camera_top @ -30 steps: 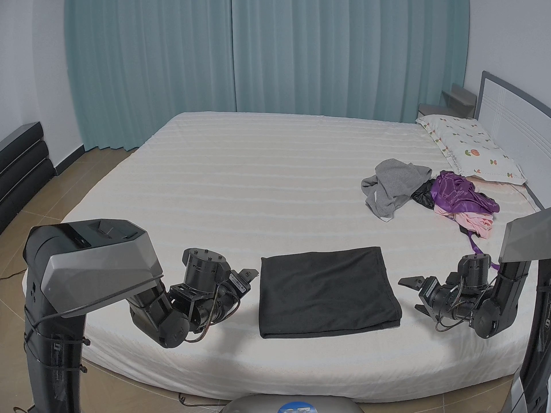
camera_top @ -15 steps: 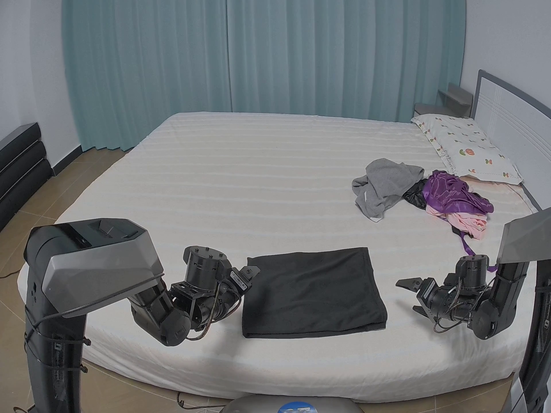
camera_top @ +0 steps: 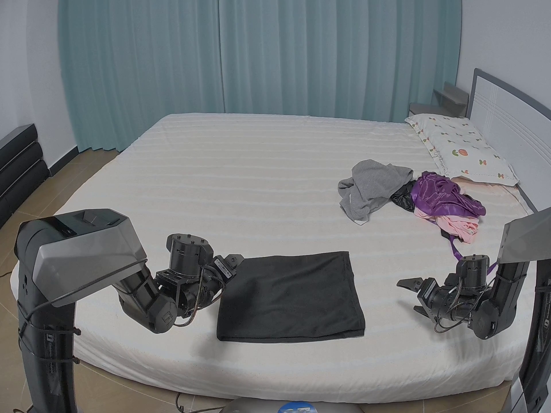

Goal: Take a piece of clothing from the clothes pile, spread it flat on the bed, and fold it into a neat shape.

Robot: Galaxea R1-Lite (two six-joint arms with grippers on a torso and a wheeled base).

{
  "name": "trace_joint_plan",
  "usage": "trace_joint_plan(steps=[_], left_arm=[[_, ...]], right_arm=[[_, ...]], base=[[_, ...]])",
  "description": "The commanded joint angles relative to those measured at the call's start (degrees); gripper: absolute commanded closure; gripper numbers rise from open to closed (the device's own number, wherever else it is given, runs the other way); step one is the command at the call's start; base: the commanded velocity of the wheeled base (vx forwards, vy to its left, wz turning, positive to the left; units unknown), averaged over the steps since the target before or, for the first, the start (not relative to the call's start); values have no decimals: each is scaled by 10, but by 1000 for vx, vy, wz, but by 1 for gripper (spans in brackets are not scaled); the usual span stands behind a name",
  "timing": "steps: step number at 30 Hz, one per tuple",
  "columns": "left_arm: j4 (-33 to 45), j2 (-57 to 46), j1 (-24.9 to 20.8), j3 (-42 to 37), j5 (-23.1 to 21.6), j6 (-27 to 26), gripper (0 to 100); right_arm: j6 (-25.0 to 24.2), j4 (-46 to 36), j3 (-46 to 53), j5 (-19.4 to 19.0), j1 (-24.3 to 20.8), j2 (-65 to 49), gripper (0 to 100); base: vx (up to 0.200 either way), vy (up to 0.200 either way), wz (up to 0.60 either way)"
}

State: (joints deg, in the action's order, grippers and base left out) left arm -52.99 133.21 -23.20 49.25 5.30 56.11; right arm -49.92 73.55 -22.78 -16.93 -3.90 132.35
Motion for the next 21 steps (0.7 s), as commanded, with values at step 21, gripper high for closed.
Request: trace_joint_plan(steps=[21], left_arm=[[-2, 92, -21, 37, 8, -128, 0]], right_arm=[[1, 7, 1, 2, -3, 7, 0]], base=[[0, 0, 0]])
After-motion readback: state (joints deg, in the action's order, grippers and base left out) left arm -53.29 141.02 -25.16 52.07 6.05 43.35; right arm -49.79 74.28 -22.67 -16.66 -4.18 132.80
